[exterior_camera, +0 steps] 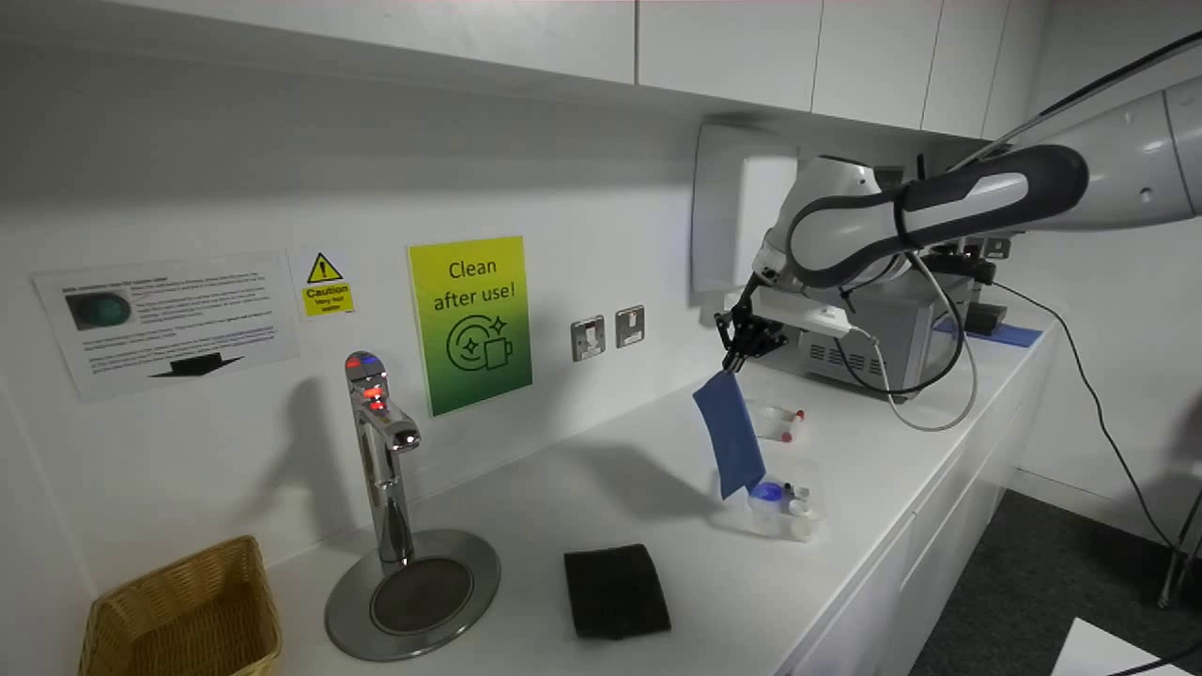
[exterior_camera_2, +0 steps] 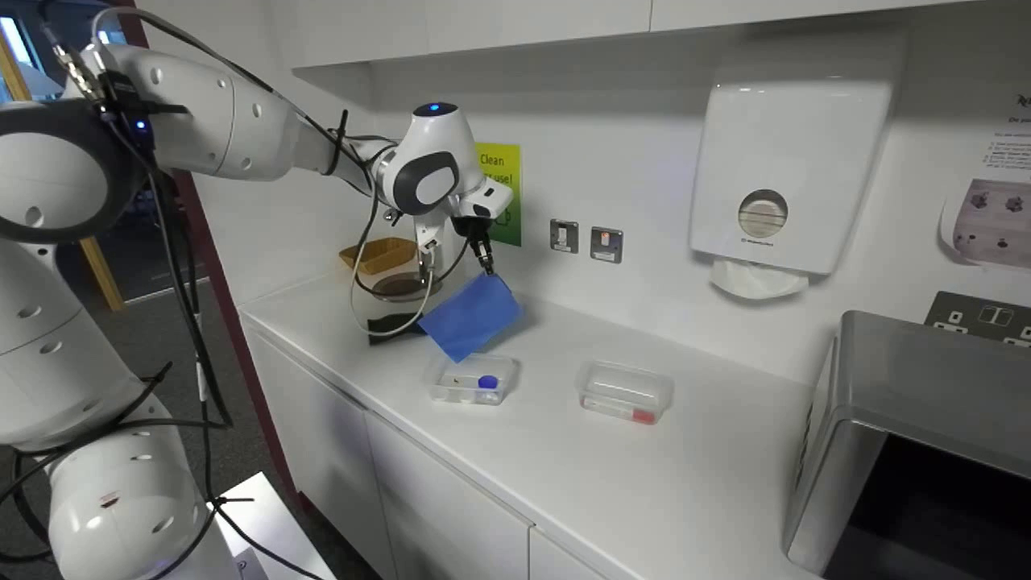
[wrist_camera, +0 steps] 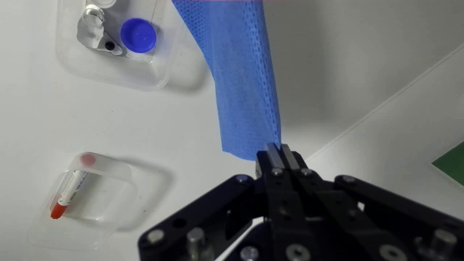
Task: Take the blue and black hand towels out of the bowl
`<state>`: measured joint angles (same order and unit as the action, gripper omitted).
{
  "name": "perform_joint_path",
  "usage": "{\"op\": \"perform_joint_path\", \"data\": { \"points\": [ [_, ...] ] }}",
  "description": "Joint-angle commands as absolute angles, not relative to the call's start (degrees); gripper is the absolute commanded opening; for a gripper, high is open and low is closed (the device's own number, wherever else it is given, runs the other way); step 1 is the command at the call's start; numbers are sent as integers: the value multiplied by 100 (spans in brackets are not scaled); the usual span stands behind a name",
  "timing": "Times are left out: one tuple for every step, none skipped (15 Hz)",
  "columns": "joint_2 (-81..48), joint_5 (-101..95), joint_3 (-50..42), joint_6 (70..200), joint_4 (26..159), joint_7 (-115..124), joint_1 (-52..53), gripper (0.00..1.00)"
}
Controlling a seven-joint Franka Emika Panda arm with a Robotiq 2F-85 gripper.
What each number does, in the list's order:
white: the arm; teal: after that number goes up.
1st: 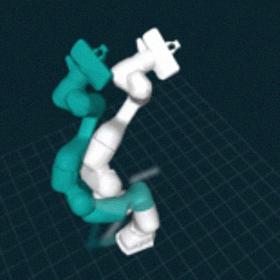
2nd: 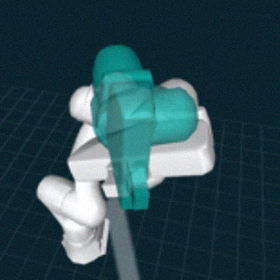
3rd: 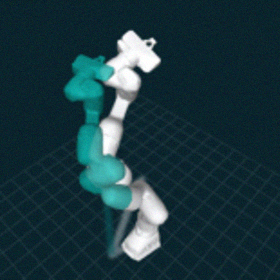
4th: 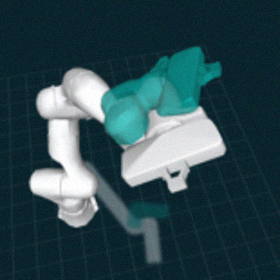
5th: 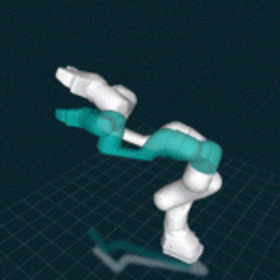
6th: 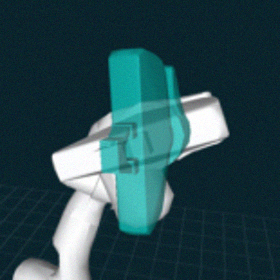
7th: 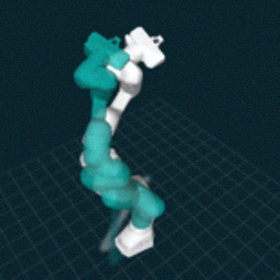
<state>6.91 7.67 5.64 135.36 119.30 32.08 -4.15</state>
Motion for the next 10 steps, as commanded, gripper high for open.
{"op": "perform_joint_path", "data": {
  "points": [
    [340,450,508,13456,11485,3547,-254,0],
    [279,422,510,13443,11427,3635,-210,0],
    [223,426,507,13414,11360,3713,-167,0],
    [170,465,501,13353,11279,3779,-119,0],
    [134,474,508,13342,11226,3896,-68,0],
    [95,481,515,13310,11149,3986,-18,0],
    [66,480,519,13315,11108,4064,32,0],
    [49,457,529,13302,11064,4146,84,0],
    [29,410,545,13336,11049,4242,139,0],
    [-1,361,558,13340,11009,4334,194,0]
  ]
}}
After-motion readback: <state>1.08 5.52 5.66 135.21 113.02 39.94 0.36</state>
